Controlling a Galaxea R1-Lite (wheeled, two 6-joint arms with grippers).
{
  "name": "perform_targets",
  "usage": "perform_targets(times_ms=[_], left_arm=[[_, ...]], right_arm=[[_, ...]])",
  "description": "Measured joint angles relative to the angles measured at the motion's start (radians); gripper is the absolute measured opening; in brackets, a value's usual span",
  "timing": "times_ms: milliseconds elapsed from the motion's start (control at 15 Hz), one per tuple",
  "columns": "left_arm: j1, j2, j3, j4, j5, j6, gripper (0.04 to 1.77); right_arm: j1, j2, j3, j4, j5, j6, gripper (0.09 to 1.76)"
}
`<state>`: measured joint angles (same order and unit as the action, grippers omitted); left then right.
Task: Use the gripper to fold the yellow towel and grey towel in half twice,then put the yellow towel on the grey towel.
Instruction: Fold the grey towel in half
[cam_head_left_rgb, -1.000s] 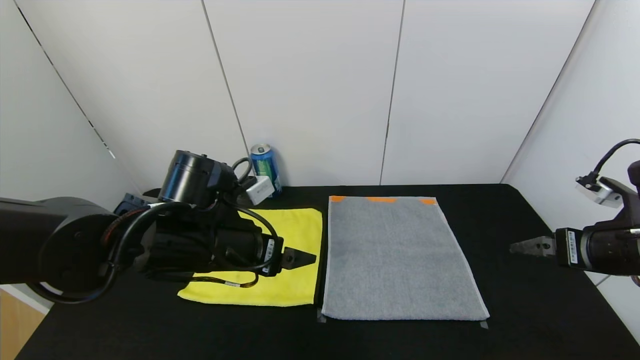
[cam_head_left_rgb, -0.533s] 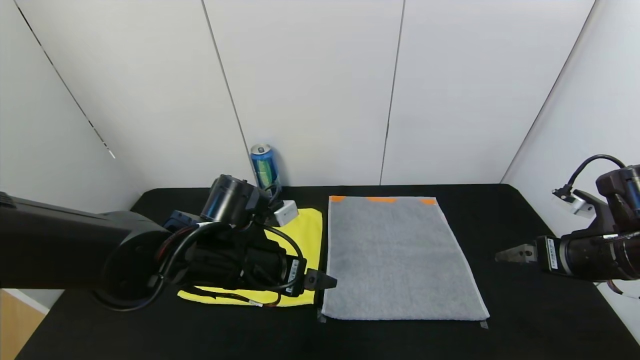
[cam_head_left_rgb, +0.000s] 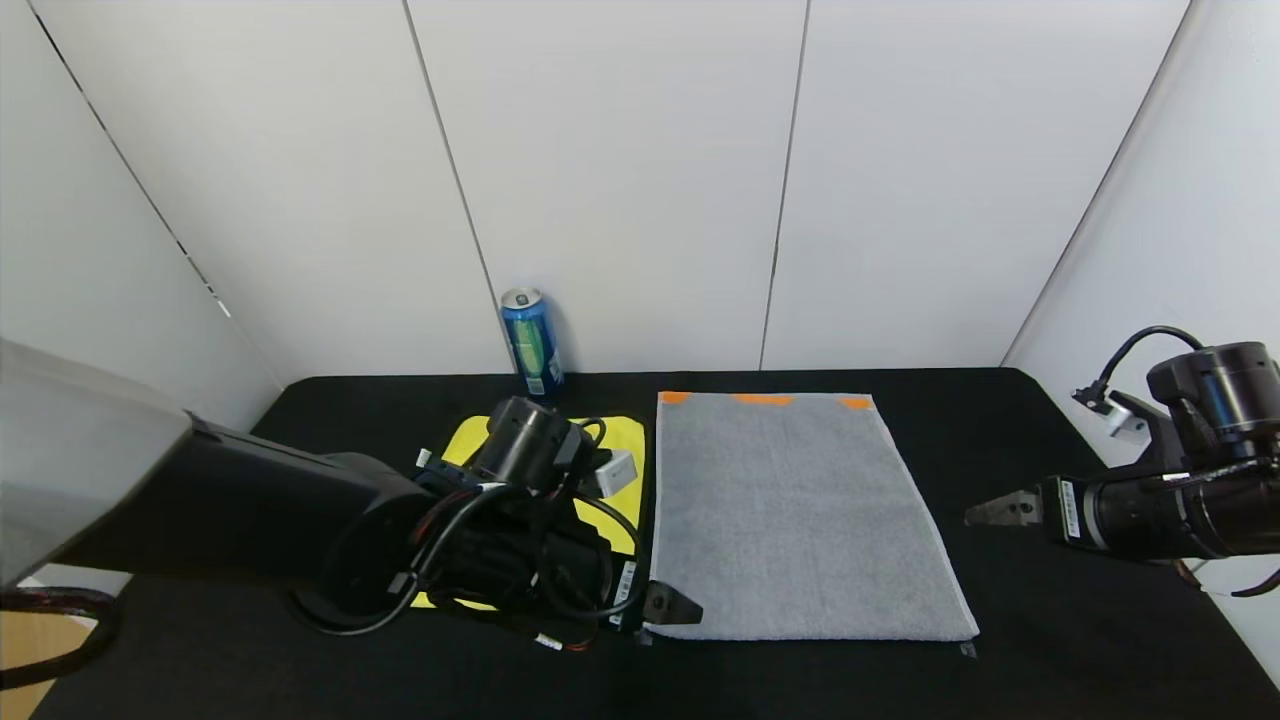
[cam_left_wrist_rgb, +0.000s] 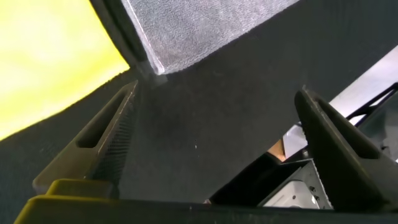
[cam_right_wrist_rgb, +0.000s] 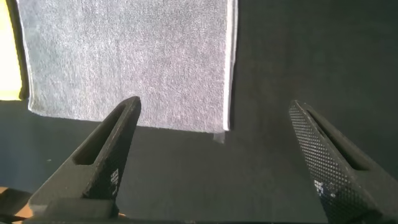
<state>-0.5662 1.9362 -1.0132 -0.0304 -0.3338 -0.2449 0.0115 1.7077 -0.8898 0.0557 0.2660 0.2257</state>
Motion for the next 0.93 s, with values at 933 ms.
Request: perform_targets(times_ms=[933], left_arm=[[-0.006, 0.148, -0.022, -0.09, -0.025, 0.004, 1.72]], right_arm=[[0.027, 0.055, 0.005, -0.047, 0.004, 0.037, 1.71]])
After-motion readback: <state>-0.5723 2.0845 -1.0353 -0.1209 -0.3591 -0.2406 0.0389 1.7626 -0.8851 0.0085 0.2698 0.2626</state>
